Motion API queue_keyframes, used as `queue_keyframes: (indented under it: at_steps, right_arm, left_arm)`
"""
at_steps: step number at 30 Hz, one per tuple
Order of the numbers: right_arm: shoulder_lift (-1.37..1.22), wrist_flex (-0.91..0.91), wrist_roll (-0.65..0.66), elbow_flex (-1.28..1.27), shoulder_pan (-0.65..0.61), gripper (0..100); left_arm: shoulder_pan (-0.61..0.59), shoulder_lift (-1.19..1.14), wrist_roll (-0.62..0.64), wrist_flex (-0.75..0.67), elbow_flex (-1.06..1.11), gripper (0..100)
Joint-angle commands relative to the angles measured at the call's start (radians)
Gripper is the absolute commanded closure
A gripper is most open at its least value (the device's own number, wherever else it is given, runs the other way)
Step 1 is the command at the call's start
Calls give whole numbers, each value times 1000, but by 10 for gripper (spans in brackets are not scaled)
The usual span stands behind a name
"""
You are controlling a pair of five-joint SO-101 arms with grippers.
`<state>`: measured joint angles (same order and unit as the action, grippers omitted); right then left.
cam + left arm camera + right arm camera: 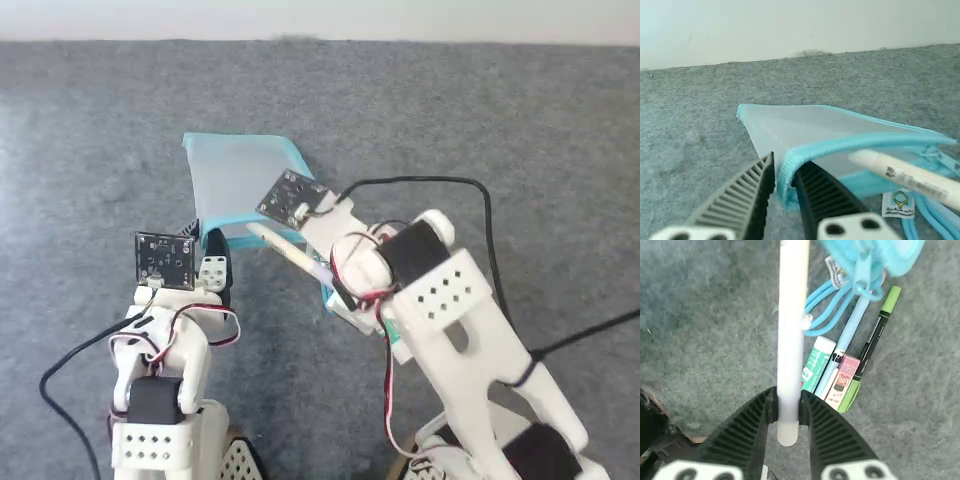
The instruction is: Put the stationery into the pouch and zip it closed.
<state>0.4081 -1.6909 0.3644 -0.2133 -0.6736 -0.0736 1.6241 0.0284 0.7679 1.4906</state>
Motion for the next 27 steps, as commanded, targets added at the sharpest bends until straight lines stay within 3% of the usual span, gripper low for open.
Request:
queue_keyframes:
  at_steps: [1,15,20,27]
  right_arm:
    - [-62,1,-15,132,1,990]
    - [-512,7,-112,692,-4,990]
    - [-601,101,-124,787,-12,986]
    - [-625,128,-130,816,-44,863]
  left_arm:
    - [11,8,-15,-17,-10,952]
    - [11,8,-14,-17,-10,952]
    - [11,8,-14,-17,-10,952]
    - [11,9,-15,-21,-2,952]
